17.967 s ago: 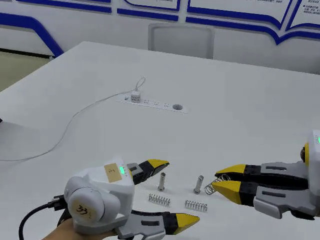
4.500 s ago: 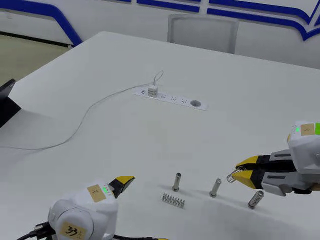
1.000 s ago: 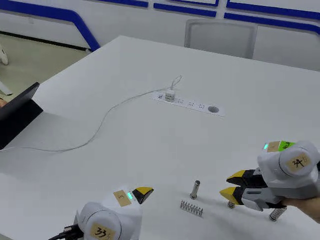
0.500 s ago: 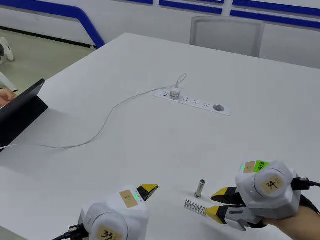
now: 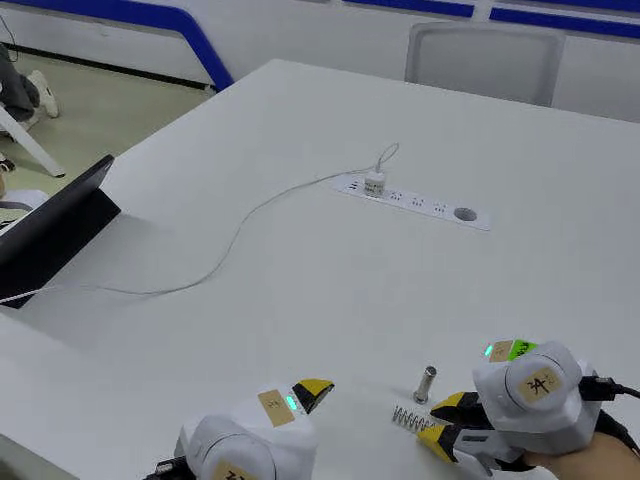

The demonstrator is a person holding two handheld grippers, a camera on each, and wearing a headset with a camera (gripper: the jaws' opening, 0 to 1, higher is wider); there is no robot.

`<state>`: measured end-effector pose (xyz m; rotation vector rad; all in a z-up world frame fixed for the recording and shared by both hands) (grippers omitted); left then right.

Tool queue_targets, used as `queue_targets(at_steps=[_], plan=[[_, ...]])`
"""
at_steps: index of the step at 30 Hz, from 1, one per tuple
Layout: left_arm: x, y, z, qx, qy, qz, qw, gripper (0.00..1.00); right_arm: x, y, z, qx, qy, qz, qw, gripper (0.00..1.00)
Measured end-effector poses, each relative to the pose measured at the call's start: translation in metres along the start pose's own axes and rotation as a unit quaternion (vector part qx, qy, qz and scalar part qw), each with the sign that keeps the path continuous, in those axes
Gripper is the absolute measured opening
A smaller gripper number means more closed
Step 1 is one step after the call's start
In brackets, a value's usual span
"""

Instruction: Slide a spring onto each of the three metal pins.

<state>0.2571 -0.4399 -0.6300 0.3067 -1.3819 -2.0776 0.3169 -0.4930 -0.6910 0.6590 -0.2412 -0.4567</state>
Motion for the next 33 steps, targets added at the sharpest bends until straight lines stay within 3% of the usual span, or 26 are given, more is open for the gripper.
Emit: queue_targets(at_steps=[3, 13, 18, 26, 30, 33], plan=[[0.0, 0.0, 0.0, 0.001, -0.001, 0.004, 1.0, 0.93, 0.0, -0.004, -0.002, -0.008, 0.001, 0.002, 1.0, 0.15], [-0.003, 0.007, 0.003, 0.019, 0.005, 0.012, 0.9997, 0.93, -0.004, -0.009, 0.005, 0.002, 0.008, -0.011, 0.9999, 0.11], [-0.002, 0.008, 0.003, 0.021, 0.005, 0.008, 0.9997, 0.93, -0.005, -0.005, 0.019, 0.022, 0.01, -0.019, 0.9995, 0.11], [0.002, 0.01, 0.001, 0.02, -0.006, 0.005, 0.9998, 0.89, -0.003, 0.006, 0.056, 0.053, 0.005, -0.003, 0.9986, 0.11], [0.006, 0.023, -0.001, 0.028, -0.014, -0.006, 0.9995, 0.87, -0.007, 0.009, 0.075, 0.066, 0.008, 0.015, 0.9977, 0.11], [0.01, 0.042, -0.004, 0.046, -0.029, -0.019, 0.9983, 0.86, -0.013, 0.013, 0.088, 0.074, 0.015, 0.035, 0.9965, 0.11]])
Point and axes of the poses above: the centre of the closed fingertips' face, and the gripper's own axes: z roughly backward along the fingers, x roughly to its right, y roughly out of its top, the point moved 1 cm from there along z, roughly backward along the fingers, and after that the axes turned 5 degrees about -y, right-handed, at the moved point
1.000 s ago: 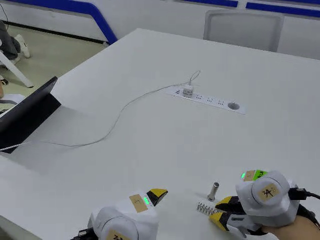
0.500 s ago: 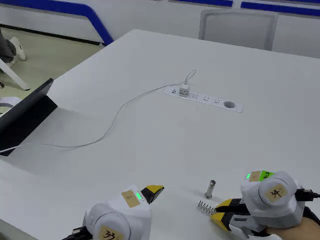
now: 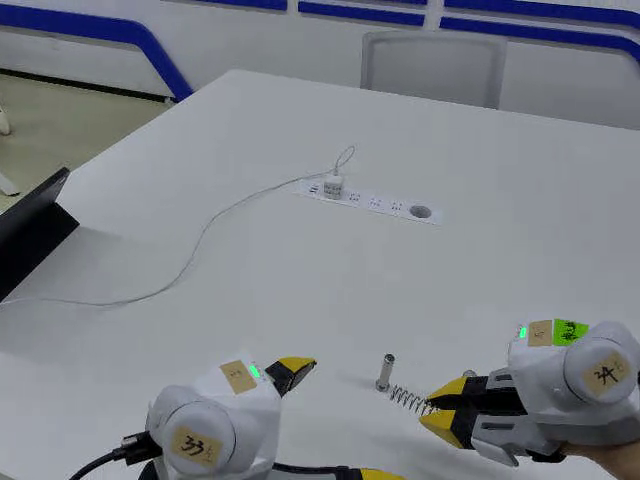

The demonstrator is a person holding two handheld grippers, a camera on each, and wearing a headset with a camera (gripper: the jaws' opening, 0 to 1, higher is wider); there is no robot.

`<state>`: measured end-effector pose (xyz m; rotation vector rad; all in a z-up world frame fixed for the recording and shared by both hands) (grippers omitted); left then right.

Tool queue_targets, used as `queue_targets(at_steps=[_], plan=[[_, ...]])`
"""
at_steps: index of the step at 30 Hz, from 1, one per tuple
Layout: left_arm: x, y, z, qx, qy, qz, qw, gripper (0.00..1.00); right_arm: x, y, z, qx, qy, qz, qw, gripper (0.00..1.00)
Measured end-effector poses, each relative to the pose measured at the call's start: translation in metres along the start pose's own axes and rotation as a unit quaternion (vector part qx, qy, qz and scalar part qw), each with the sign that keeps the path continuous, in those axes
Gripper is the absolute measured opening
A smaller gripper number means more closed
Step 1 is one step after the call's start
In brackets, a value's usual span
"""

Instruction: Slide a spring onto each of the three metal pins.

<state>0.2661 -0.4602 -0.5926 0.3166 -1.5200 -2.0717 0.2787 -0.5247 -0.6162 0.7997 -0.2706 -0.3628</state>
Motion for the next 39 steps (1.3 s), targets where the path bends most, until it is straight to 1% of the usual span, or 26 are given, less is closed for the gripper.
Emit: queue_targets(at_steps=[1, 3, 4, 6, 9, 11, 14, 16, 17, 18, 19, 21, 24, 26, 28, 30, 32, 33, 34, 35, 36, 37, 38, 39], plan=[[0.003, 0.008, -0.003, 0.005, -0.012, -0.007, 0.9999, 0.84, -0.002, 0.002, 0.004, 0.002, 0.002, 0.009, 1.0, 0.11], [0.006, 0.016, -0.006, 0.007, -0.024, -0.022, 0.9995, 0.8, -0.005, 0.005, 0.01, 0.006, 0.005, 0.018, 0.9998, 0.11], [0.009, 0.02, -0.009, 0.006, -0.037, -0.03, 0.9989, 0.78, -0.007, 0.007, 0.014, 0.01, 0.007, 0.022, 0.9997, 0.11], [0.015, 0.028, -0.012, 0.007, -0.054, -0.046, 0.9975, 0.75, -0.011, 0.011, 0.02, 0.019, 0.013, 0.027, 0.9994, 0.11], [0.023, 0.033, -0.016, 0.003, -0.075, -0.063, 0.9952, 0.7, -0.017, 0.016, 0.027, 0.026, 0.019, 0.045, 0.9985, 0.11], [0.029, 0.034, -0.018, -0.003, -0.092, -0.066, 0.9935, 0.66, -0.021, 0.018, 0.032, 0.03, 0.024, 0.055, 0.9978, 0.11], [0.034, 0.035, -0.018, -0.002, -0.106, -0.061, 0.9924, 0.57, -0.026, 0.021, 0.038, 0.037, 0.031, 0.064, 0.9968, 0.11], [0.039, 0.033, -0.016, -0.007, -0.123, -0.058, 0.9908, 0.49, -0.029, 0.022, 0.041, 0.039, 0.034, 0.071, 0.9962, 0.11], [0.04, 0.033, -0.016, -0.01, -0.128, -0.065, 0.9896, 0.44, -0.029, 0.022, 0.042, 0.039, 0.035, 0.074, 0.9959, 0.11], [0.041, 0.031, -0.015, -0.014, -0.132, -0.078, 0.9881, 0.35, -0.03, 0.022, 0.043, 0.039, 0.036, 0.076, 0.9957, 0.11], [0.042, 0.029, -0.014, -0.025, -0.137, -0.091, 0.9862, 0.3, -0.031, 0.022, 0.044, 0.039, 0.038, 0.08, 0.9953, 0.11], [0.045, 0.027, -0.013, -0.03, -0.148, -0.096, 0.9838, 0.22, -0.032, 0.022, 0.046, 0.039, 0.039, 0.083, 0.9951, 0.11], [0.049, 0.026, -0.012, -0.039, -0.155, -0.108, 0.9812, 0.21, -0.033, 0.024, 0.047, 0.041, 0.043, 0.085, 0.9946, 0.11], [0.051, 0.028, -0.011, -0.036, -0.158, -0.11, 0.9806, 0.18, -0.036, 0.024, 0.047, 0.041, 0.048, 0.089, 0.994, 0.11], [0.053, 0.029, -0.011, -0.035, -0.163, -0.109, 0.98, 0.15, -0.036, 0.025, 0.047, 0.041, 0.047, 0.093, 0.9937, 0.11], [0.054, 0.032, -0.01, -0.029, -0.157, -0.135, 0.9778, 0.14, -0.036, 0.026, 0.049, 0.041, 0.049, 0.095, 0.9935, 0.11], [0.058, 0.034, -0.007, -0.025, -0.161, -0.15, 0.9752, 0.12, -0.036, 0.026, 0.05, 0.04, 0.049, 0.099, 0.9931, 0.11], [0.06, 0.038, -0.007, -0.011, -0.164, -0.148, 0.9752, 0.11, -0.035, 0.026, 0.051, 0.038, 0.047, 0.104, 0.9927, 0.11], [0.065, 0.042, -0.004, 0.0, -0.178, -0.155, 0.9717, 0.1, -0.035, 0.025, 0.053, 0.036, 0.049, 0.107, 0.9924, 0.11], [0.065, 0.044, -0.004, 0.002, -0.172, -0.162, 0.9716, 0.1, -0.036, 0.026, 0.054, 0.039, 0.051, 0.11, 0.9919, 0.11], [0.064, 0.043, -0.005, -0.009, -0.17, -0.183, 0.9684, 0.1, -0.035, 0.027, 0.056, 0.04, 0.05, 0.11, 0.9919, 0.11], [0.065, 0.044, -0.005, -0.008, -0.171, -0.191, 0.9666, 0.1, -0.035, 0.026, 0.056, 0.04, 0.05, 0.111, 0.9918, 0.11], [0.067, 0.045, -0.006, -0.008, -0.173, -0.187, 0.9671, 0.09, -0.035, 0.026, 0.056, 0.04, 0.051, 0.112, 0.9916, 0.11], [0.066, 0.045, -0.006, -0.008, -0.172, -0.187, 0.967, 0.09, -0.034, 0.026, 0.056, 0.04, 0.049, 0.114, 0.9914, 0.11]])
Point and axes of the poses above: the centre of the closed fingertips' face, and the gripper's own axes: z roughly backward along the fingers, x roughly to its right, y roughly out of its top, the point moved 1 cm from there along z, roughly backward along the fingers, and after that the axes turned 5 degrees about -y, right-handed, at the moved point
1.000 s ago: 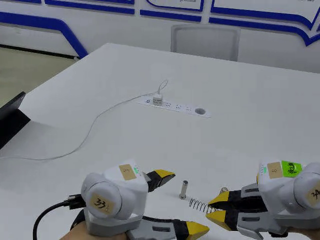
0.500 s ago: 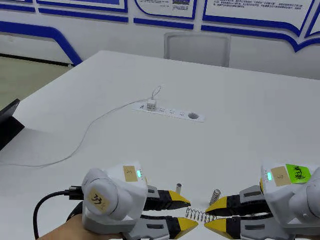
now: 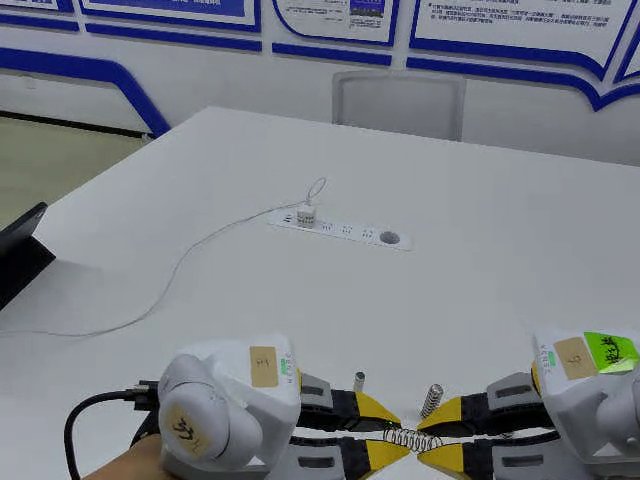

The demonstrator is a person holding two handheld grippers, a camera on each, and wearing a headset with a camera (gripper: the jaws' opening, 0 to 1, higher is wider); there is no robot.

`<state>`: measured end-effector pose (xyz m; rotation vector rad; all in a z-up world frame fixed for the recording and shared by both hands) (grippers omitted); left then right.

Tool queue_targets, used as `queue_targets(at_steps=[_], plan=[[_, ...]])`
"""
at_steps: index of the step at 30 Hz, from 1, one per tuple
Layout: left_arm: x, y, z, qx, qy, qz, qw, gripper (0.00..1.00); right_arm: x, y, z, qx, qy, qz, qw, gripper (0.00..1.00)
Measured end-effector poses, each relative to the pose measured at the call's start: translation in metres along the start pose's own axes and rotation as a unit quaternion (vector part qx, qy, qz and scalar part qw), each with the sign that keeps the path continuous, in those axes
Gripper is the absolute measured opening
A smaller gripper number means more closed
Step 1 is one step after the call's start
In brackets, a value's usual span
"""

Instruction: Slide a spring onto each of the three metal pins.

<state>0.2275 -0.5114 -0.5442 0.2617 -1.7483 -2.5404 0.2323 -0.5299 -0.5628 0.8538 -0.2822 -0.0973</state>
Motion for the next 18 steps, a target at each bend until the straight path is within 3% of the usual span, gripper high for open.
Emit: queue_targets(at_steps=[7, 18], plan=[[0.002, -0.002, -0.001, -0.003, -0.005, 0.0, 1.0, 0.09, -0.002, -0.001, 0.001, -0.008, -0.002, 0.017, 0.9998, 0.11], [0.002, 0.002, 0.001, 0.008, -0.006, 0.0, 0.9999, 0.09, 0.0, -0.01, -0.002, -0.008, 0.001, -0.027, 0.9996, 0.17]])
Point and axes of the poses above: the centre of the closed fingertips' face, and the gripper's own axes: z roughly backward along the fingers, x roughly to its right, y roughly out of its top, the point moved 1 cm from there along z, roughly backward along the fingers, and after that the axes turned 5 degrees about -y, right-handed, at the moved point
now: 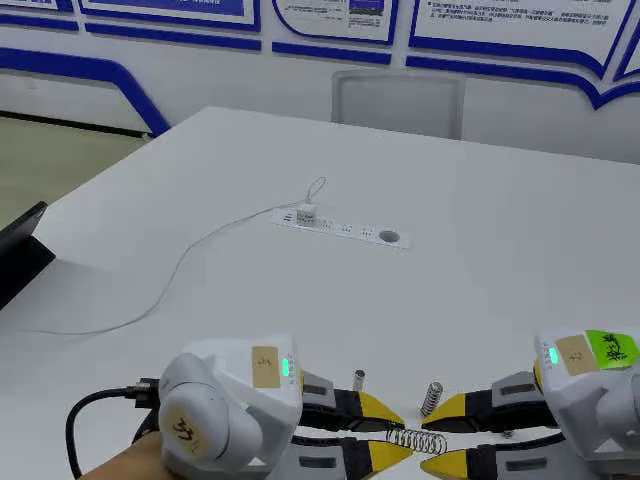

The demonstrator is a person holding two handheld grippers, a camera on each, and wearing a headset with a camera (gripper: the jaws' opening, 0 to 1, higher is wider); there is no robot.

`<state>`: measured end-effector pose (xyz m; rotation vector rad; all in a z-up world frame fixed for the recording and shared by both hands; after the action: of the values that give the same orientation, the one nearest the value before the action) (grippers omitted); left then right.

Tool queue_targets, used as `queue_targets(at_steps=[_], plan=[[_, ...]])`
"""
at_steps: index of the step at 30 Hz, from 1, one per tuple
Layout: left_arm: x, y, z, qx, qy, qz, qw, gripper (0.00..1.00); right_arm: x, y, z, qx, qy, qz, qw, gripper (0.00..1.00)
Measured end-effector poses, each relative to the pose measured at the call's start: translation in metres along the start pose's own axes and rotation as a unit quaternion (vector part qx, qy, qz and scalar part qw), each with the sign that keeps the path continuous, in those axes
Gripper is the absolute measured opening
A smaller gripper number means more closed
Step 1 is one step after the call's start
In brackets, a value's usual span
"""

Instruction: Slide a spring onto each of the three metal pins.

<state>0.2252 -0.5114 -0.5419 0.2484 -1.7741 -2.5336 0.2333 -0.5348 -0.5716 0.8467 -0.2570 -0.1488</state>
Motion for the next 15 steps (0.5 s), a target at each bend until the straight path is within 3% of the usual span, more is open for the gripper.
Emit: queue_targets(at_steps=[3, 6, 8, 15], plan=[[-0.001, 0.004, 0.002, 0.012, 0.001, 0.009, 0.9999, 0.09, 0.0, -0.002, 0.0, 0.004, 0.001, -0.014, 0.9999, 0.16], [0.0, 0.004, 0.001, 0.013, -0.003, 0.014, 0.9998, 0.09, 0.001, 0.008, 0.003, 0.039, 0.004, -0.047, 0.9981, 0.12], [-0.001, 0.003, 0.002, 0.013, -0.004, 0.014, 0.9998, 0.09, 0.001, 0.007, 0.006, 0.035, 0.01, -0.044, 0.9984, 0.12], [0.005, -0.009, -0.001, -0.016, -0.01, -0.006, 0.9998, 0.1, -0.005, 0.012, 0.011, 0.037, 0.028, -0.029, 0.9985, 0.11]])
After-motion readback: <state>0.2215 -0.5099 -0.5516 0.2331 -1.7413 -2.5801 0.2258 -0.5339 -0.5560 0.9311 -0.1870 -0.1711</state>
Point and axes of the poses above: the centre of the closed fingertips' face, and the gripper's own axes: z roughly backward along the fingers, x roughly to its right, y roughly out of its top, the point moved 1 cm from there along z, roughly backward along the fingers, and after that the axes turned 5 degrees about -y, right-handed, at the moved point
